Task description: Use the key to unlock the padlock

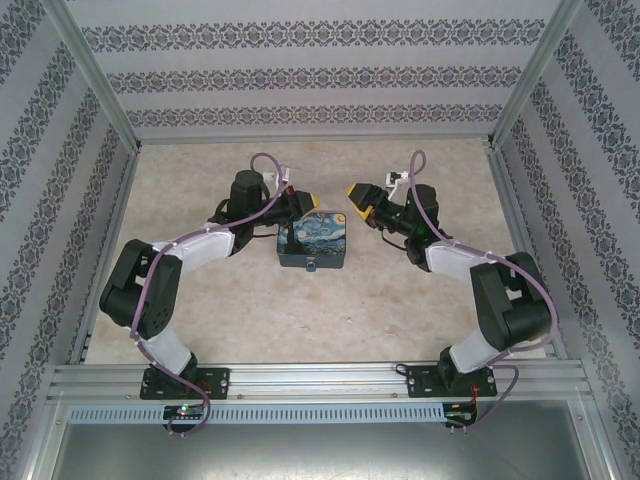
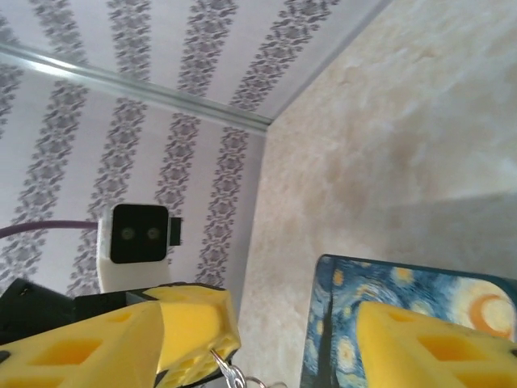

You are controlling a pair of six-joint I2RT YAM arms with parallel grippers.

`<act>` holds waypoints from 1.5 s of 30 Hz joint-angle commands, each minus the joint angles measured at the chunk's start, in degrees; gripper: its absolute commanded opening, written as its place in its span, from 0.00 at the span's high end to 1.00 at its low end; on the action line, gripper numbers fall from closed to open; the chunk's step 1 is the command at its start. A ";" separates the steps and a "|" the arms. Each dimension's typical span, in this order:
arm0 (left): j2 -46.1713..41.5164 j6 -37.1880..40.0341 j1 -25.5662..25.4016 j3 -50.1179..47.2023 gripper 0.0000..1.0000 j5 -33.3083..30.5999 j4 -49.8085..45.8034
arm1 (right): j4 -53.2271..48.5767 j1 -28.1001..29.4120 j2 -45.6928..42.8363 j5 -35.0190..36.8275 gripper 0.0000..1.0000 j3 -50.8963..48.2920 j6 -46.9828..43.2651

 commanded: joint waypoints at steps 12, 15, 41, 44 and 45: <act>-9.87 2.96 0.37 -2.05 1.00 2.07 0.74 | 29.05 6.63 8.79 -1.68 0.54 -2.92 9.83; -9.42 1.54 0.36 -2.92 1.00 1.34 2.55 | 31.59 7.43 9.19 0.15 0.55 -4.58 10.22; -4.19 -3.66 0.32 -3.51 1.00 0.78 8.79 | 33.60 11.24 8.97 4.28 0.62 -4.15 9.39; -4.00 -3.96 0.37 -3.85 1.00 0.69 9.47 | 33.61 11.71 9.07 4.64 0.64 -4.28 9.29; -3.96 -4.06 0.38 -3.93 1.00 0.59 9.51 | 33.61 11.89 9.14 4.74 0.64 -4.32 9.31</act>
